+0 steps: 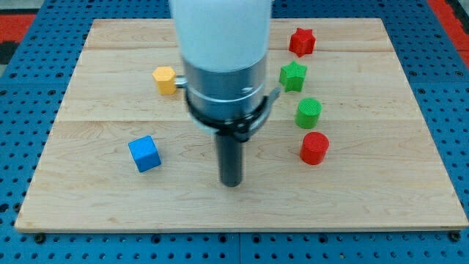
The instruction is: Push the heart into the hexagon
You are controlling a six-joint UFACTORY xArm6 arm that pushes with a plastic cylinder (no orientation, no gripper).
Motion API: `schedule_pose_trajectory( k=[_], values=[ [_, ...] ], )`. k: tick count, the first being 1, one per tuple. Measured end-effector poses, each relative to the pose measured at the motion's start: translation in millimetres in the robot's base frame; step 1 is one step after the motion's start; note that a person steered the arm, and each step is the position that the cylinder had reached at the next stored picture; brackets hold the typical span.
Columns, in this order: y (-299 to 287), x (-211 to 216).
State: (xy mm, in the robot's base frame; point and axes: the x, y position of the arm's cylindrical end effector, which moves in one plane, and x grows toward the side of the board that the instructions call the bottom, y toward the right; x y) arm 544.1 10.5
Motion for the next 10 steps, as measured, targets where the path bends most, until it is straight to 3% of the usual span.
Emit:
schedule_pose_trajectory(
  k=[1, 2, 3, 4, 5, 6, 8, 10],
  values=[
    [17, -41],
    [-39, -76],
    [-59, -74],
    [-13, -82],
    [-42, -119],
    [-118, -139],
    [-11, -137],
    [-73, -193]
  ],
)
